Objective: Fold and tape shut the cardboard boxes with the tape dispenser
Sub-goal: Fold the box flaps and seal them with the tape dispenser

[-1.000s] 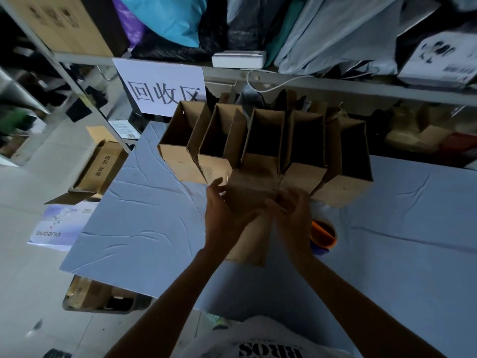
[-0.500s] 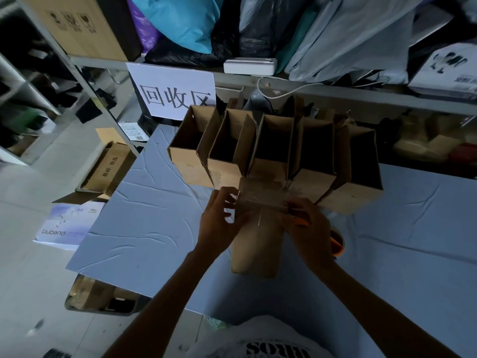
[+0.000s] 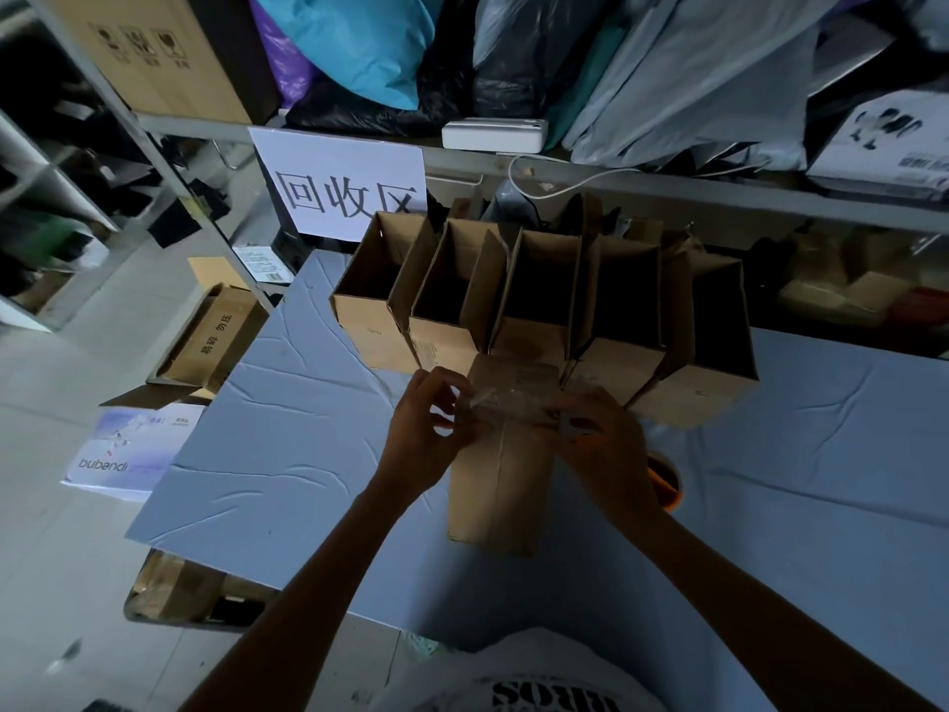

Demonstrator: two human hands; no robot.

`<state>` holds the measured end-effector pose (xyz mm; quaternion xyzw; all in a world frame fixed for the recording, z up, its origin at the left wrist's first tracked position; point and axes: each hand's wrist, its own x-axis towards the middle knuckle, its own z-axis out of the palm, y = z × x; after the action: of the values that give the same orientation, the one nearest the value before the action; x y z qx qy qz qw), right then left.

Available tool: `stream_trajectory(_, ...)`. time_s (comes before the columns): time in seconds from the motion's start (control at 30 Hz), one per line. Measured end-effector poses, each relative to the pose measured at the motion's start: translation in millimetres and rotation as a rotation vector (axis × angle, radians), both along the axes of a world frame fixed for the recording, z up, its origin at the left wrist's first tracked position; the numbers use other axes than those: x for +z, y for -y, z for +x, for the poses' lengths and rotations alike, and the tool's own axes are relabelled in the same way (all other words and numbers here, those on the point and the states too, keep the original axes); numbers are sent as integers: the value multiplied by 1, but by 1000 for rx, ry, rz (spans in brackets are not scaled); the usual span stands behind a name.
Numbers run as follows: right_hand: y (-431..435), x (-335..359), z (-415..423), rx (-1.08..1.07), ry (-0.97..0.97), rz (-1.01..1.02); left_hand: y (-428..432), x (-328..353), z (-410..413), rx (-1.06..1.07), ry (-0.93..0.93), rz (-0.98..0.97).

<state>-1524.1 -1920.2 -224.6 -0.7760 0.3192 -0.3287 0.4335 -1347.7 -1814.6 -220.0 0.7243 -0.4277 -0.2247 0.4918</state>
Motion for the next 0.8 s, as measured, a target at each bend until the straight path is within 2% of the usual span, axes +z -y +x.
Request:
stream_trajectory(0.1,3,4,2,-29,23,173,2,2,2,-27,-38,10)
stream_trajectory(0.27,-1,6,6,-137,40,301,7,0,6,-69,-47,37)
stream_trajectory(0.37,-5,9,8,-171,37,315,10,1,4,-23,-18,49)
stream_trajectory(0.57,-9,16,12,-178,47,292,11,2,-1,50,-73,60)
stream_trajectory(0.8,-1,18,21,-216,-49,341,14,3,-1,127,-51,151)
